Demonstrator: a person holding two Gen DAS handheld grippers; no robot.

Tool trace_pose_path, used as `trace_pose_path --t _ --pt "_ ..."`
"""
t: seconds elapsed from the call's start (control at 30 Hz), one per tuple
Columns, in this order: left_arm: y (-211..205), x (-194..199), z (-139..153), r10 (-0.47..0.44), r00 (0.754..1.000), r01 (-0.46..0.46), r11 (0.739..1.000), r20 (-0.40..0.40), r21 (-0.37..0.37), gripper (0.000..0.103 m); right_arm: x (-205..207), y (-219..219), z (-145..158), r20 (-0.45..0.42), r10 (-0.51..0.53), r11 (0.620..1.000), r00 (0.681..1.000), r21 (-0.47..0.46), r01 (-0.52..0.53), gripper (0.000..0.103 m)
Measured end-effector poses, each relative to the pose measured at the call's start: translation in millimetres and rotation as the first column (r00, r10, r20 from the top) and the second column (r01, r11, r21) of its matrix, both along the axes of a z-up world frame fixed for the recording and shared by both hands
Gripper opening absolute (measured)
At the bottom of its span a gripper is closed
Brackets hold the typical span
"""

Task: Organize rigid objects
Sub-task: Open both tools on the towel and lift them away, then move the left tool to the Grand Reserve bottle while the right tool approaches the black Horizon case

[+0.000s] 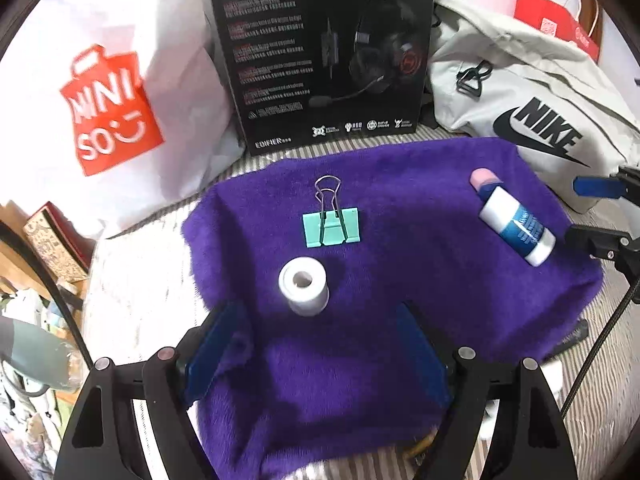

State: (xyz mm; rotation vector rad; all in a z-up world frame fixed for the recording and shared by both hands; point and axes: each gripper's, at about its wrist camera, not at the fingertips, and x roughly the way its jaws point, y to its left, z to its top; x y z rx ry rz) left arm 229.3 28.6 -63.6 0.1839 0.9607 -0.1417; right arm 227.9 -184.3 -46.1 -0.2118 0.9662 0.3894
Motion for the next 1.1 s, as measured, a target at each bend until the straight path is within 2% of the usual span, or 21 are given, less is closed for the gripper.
trace_pose_path --t 0.2,0.33,0.5,0.67,0.73,0.97,1.07,1.1 --pt "-0.1 -50.4 22.2 0.026 0.999 -0.027 1.000 0.045 0.014 0.091 -45.7 -14.3 5.8 0.018 -0.059 0.998 0.998 -0.002 0.059 0.088" --pt "2.6 -84.6 25.3 0.052 0.997 -0.051 0.998 0.052 -0.025 0.091 -73.7 -25.7 4.6 0.008 -0.081 0.997 0.997 0.021 0.081 0.088" --pt "6.4 -112.2 11.3 0.099 0.995 -0.097 0.992 0.015 -0.080 0.091 -106.9 -33.2 -4.1 -0.004 -0.090 0.996 0.996 0.027 0.090 0.088" --pt "-0.5 -120.1 -14.2 0.129 0.991 -0.134 0.980 -0.042 -0.149 0.091 -131.0 -41.5 -19.3 -0.036 -0.113 0.991 0.993 0.069 0.115 0.088" --pt "-8.4 -118.6 -21.7 0.128 0.991 -0.133 0.981 -0.045 -0.139 0.090 -136.6 -42.0 -26.0 -0.049 -0.123 0.989 0.991 0.078 0.127 0.088" --pt "-37.3 -107.3 -43.8 0.119 0.992 -0.120 0.992 -0.045 -0.029 0.090 -153.6 -35.3 -34.0 -0.078 -0.117 0.981 0.990 0.145 0.127 0.088" --pt "-39.2 -105.0 -53.4 0.122 0.992 -0.121 0.992 -0.044 0.022 0.088 -148.9 -31.5 -39.5 -0.072 -0.126 0.981 0.989 0.136 0.135 0.088" --pt "-36.8 -106.7 -53.7 0.111 0.993 -0.111 0.994 -0.037 0.016 0.087 -145.5 -31.5 -40.7 -0.063 -0.126 0.982 0.990 0.136 0.133 0.086"
